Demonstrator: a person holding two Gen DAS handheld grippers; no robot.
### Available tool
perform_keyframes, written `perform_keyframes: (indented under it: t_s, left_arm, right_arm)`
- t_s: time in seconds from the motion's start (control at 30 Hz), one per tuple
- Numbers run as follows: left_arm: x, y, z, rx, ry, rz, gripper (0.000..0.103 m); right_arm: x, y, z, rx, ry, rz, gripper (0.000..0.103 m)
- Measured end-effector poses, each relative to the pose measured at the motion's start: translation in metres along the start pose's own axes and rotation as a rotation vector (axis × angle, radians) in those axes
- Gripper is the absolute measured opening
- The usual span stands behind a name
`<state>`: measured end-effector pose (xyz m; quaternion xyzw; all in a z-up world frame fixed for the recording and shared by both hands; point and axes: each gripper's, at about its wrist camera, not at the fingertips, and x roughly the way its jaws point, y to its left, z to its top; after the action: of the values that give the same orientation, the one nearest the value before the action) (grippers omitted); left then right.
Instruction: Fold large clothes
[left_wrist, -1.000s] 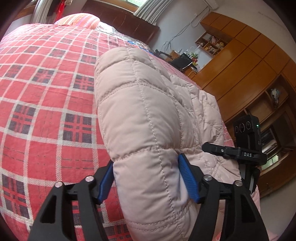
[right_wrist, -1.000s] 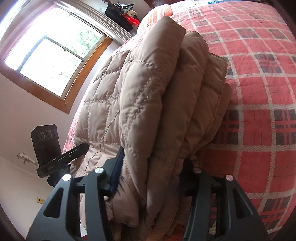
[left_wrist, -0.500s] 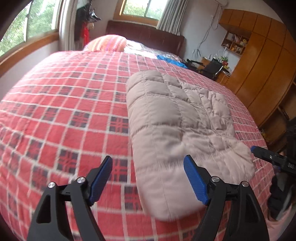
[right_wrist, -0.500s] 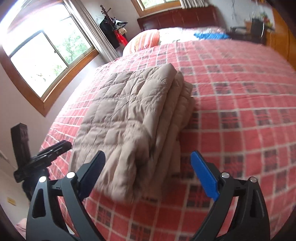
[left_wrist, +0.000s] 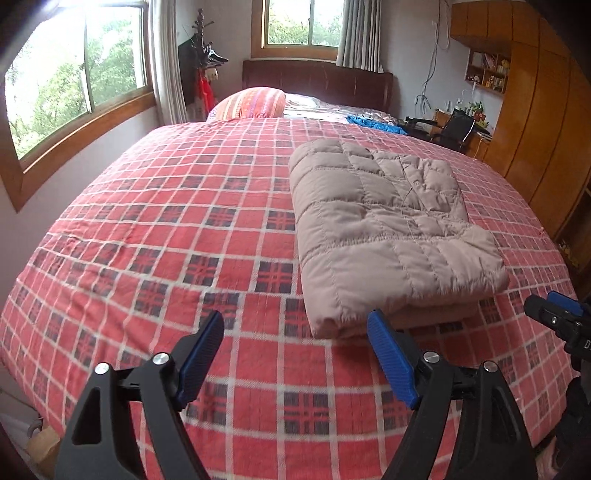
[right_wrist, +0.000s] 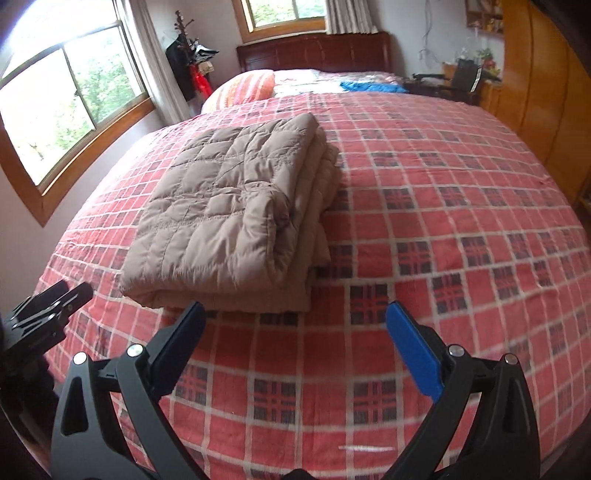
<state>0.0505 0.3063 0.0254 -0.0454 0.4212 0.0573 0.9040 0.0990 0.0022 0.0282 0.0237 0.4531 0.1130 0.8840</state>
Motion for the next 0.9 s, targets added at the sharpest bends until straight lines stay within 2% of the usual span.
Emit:
perform_keyframes:
  t_s: [0.43,0.9]
  left_arm:
    - [-0.03,-0.004,-0.032,0.016,0.01,0.051,0.08]
    - [-0.055,0.0,-0.045,-0.003,-0.03,0.063,0.08]
  right_arm:
    - [-0.029,0.018,-0.033,-0.003,-0.031,-0.091,0.098]
    - [-0.04,0.027,-0.05,0.005,-0.039,-0.12,0.098]
